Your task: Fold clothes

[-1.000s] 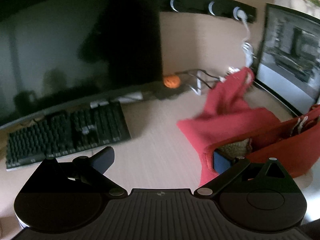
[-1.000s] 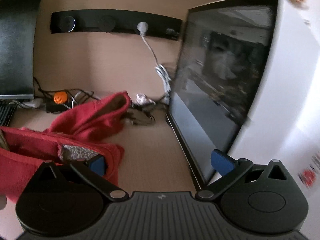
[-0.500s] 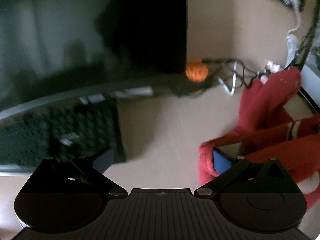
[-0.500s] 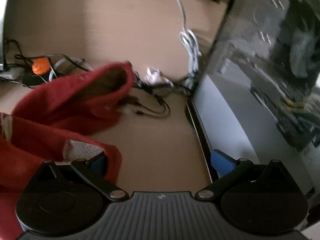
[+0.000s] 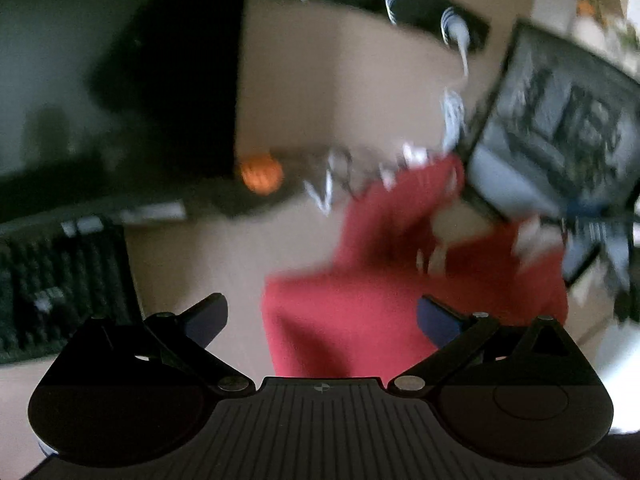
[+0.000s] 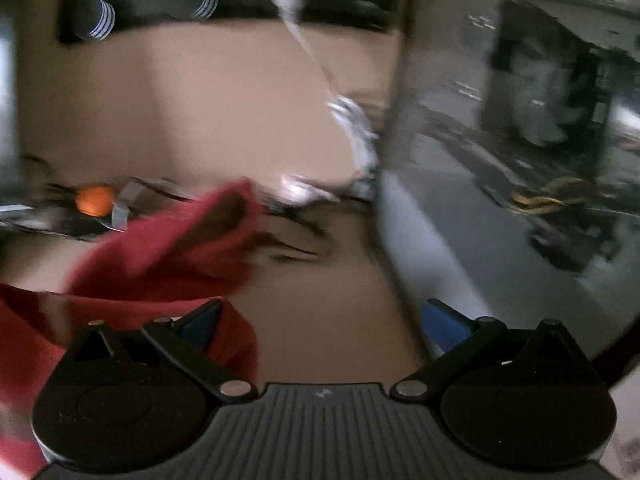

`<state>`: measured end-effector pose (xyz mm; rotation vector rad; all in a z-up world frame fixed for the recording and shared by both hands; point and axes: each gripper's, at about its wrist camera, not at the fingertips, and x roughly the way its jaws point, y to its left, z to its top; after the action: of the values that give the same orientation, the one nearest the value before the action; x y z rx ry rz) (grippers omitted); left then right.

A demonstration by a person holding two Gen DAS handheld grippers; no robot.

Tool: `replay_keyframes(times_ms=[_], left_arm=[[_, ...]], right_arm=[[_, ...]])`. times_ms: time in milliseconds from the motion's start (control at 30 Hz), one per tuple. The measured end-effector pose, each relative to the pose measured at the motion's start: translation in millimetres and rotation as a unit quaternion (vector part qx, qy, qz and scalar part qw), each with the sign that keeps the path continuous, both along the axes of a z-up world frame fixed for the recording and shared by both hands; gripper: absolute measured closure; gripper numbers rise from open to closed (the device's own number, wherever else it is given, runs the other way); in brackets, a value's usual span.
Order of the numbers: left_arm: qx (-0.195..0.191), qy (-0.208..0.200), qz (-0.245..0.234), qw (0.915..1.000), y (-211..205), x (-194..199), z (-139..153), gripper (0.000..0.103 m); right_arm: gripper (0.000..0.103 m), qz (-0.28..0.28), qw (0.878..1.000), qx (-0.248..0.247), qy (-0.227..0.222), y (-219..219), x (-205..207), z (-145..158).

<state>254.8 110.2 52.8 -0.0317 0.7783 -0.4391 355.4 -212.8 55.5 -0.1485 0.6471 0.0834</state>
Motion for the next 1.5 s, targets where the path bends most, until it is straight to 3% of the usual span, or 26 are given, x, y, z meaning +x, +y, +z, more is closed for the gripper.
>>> replay_keyframes(times_ms=[100, 200, 300, 367, 500, 567, 633, 700, 767, 833, 900, 967, 1067, 1133, 1200, 1267, 1333, 1400, 1500], left_arm=[[0.022, 0.029, 0.006, 0.9993, -6.1, 0.4, -24.3, 0.0], [0.028, 0.044, 0.02, 0.9985, -6.1, 2.6, -38.2, 0.0], [0.028, 0.052, 0.041, 0.9974, -1.4, 5.4, -43.9, 0.0], [0.027, 0.049, 0.045, 0.9974, -1.0, 6.0, -43.4, 0.0], [0.023, 0.046, 0.028, 0.9983, -8.7, 10.4, -41.4, 0.0], [0.029, 0.037, 0.035, 0.9983, -16.1, 20.8, -42.4, 0.0], [0.033, 0.021, 0.049, 0.998, -22.6, 31.9, -42.6, 0.0], [0.041, -0.007, 0.09, 0.9951, -24.1, 45.3, -39.5, 0.0], [0.071, -0.041, 0.144, 0.9862, -21.0, 60.8, -38.5, 0.0], [0.103, -0.027, 0.168, 0.9801, -18.1, 75.4, -48.7, 0.0], [0.113, -0.005, 0.185, 0.9762, -13.8, 81.0, -55.1, 0.0], [0.095, -0.01, 0.187, 0.9778, -9.8, 68.0, -46.7, 0.0], [0.023, -0.031, 0.153, 0.9875, -9.2, 40.1, -21.2, 0.0], [-0.023, -0.032, 0.106, 0.9936, -16.4, 30.8, -10.7, 0.0], [-0.063, -0.03, 0.052, 0.9962, -27.4, 22.7, -2.5, 0.0], [-0.07, -0.035, 0.014, 0.9968, -42.8, 19.1, -0.2, 0.0], [-0.064, -0.033, 0.001, 0.9974, -59.6, 22.3, -10.0, 0.0], [-0.055, -0.031, -0.007, 0.998, -75.6, 26.9, -21.4, 0.0], [-0.028, -0.019, 0.034, 0.9989, -90.5, 46.8, -53.7, 0.0]], right_arm=[[0.0, 0.034, 0.995, 0.095, -0.001, -17.4, -12.5, 12.6], [0.0, 0.012, 0.996, 0.081, -0.024, -26.4, -19.6, 20.7], [0.0, 0.03, 0.997, 0.064, -0.031, -29.5, -28.5, 19.9], [0.0, 0.087, 0.993, 0.077, -0.01, -26.7, -36.3, 14.2], [0.0, 0.174, 0.983, 0.027, 0.056, 1.1, -41.9, -18.1], [0.0, 0.19, 0.979, 0.011, 0.073, 19.4, -32.8, -38.0], [0.0, 0.131, 0.991, 0.001, 0.024, 30.8, -18.4, -41.8], [0.0, 0.035, 0.999, 0.016, -0.016, 26.8, 4.3, -44.5], [0.0, -0.029, 1.0, 0.005, -0.002, 21.9, 28.8, -57.8], [0.0, -0.035, 0.999, -0.007, 0.04, 22.6, 43.9, -72.2], [0.0, -0.022, 0.999, -0.027, 0.03, 25.5, 35.1, -70.9], [0.0, -0.015, 0.998, -0.057, 0.025, 26.9, 29.4, -71.7], [0.0, -0.022, 0.995, -0.09, 0.021, 20.5, 20.7, -69.9], [0.0, -0.015, 0.998, -0.063, -0.01, 15.8, 5.3, -52.2], [0.0, 0.023, 0.999, 0.014, -0.019, 12.4, -10.0, -34.5], [0.0, 0.07, 0.992, 0.106, -0.02, 10.0, -25.1, -17.5], [0.0, 0.11, 0.979, 0.173, 0.0, 15.1, -29.8, -18.9], [0.0, 0.145, 0.971, 0.191, 0.02, 31.9, -26.2, -36.3], [0.0, 0.134, 0.973, 0.178, 0.064, 52.6, -2.6, -75.7]])
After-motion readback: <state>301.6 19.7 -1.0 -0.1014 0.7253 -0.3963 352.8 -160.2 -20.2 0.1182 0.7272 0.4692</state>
